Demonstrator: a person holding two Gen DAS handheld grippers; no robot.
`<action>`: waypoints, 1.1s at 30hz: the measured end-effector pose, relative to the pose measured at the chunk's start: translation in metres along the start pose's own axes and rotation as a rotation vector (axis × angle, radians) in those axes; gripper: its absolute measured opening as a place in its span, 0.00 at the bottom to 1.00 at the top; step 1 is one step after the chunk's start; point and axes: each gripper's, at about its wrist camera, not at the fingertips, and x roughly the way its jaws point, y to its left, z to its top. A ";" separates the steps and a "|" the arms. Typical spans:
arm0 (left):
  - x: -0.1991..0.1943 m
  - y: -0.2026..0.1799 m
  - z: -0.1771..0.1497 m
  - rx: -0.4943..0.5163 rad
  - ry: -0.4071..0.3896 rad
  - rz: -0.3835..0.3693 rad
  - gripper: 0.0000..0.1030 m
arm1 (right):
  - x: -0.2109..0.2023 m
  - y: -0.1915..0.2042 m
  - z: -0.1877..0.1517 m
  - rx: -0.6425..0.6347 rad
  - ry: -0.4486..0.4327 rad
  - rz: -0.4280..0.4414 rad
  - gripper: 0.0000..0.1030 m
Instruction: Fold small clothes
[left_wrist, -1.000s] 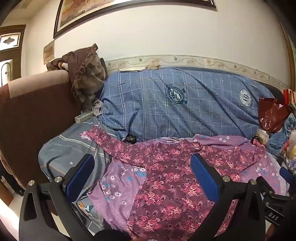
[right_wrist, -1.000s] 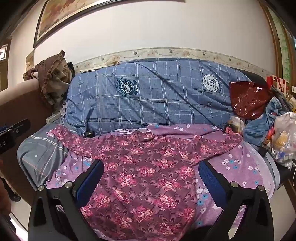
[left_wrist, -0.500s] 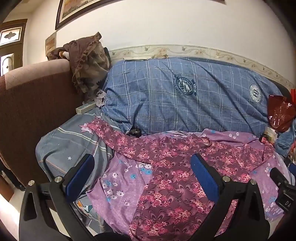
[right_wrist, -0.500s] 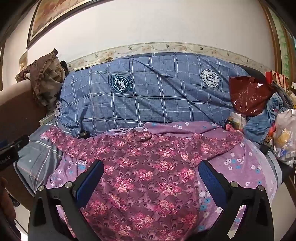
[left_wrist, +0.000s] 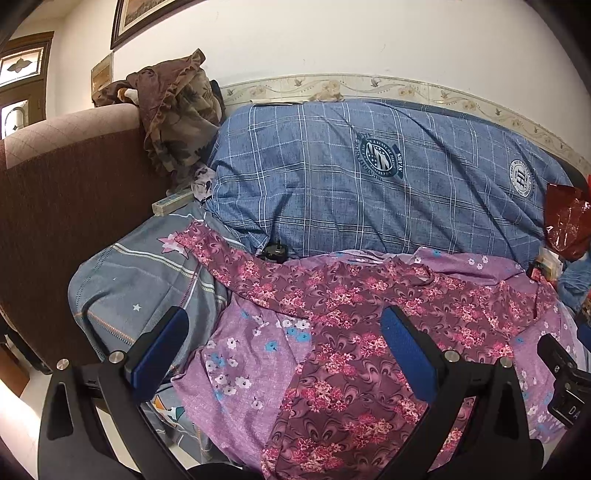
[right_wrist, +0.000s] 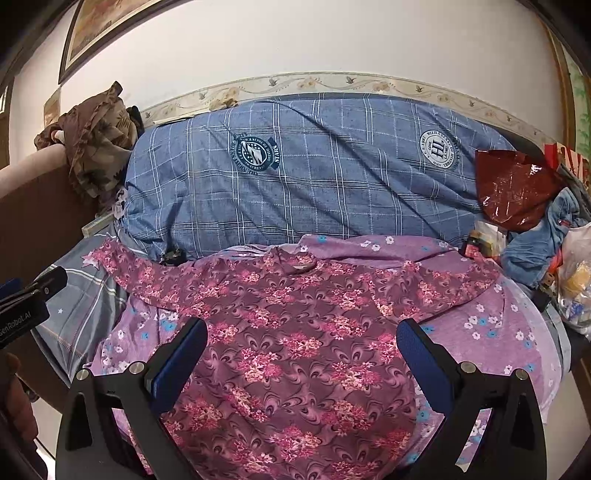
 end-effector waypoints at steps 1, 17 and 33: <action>0.000 -0.001 0.001 0.001 0.000 -0.002 1.00 | 0.000 0.000 0.000 0.001 0.000 -0.002 1.00; -0.007 -0.016 0.012 0.024 -0.001 -0.021 1.00 | 0.012 -0.001 0.001 -0.007 0.071 -0.087 0.99; -0.013 -0.033 0.014 0.053 -0.003 -0.036 1.00 | 0.011 0.013 0.008 -0.045 0.087 -0.068 0.99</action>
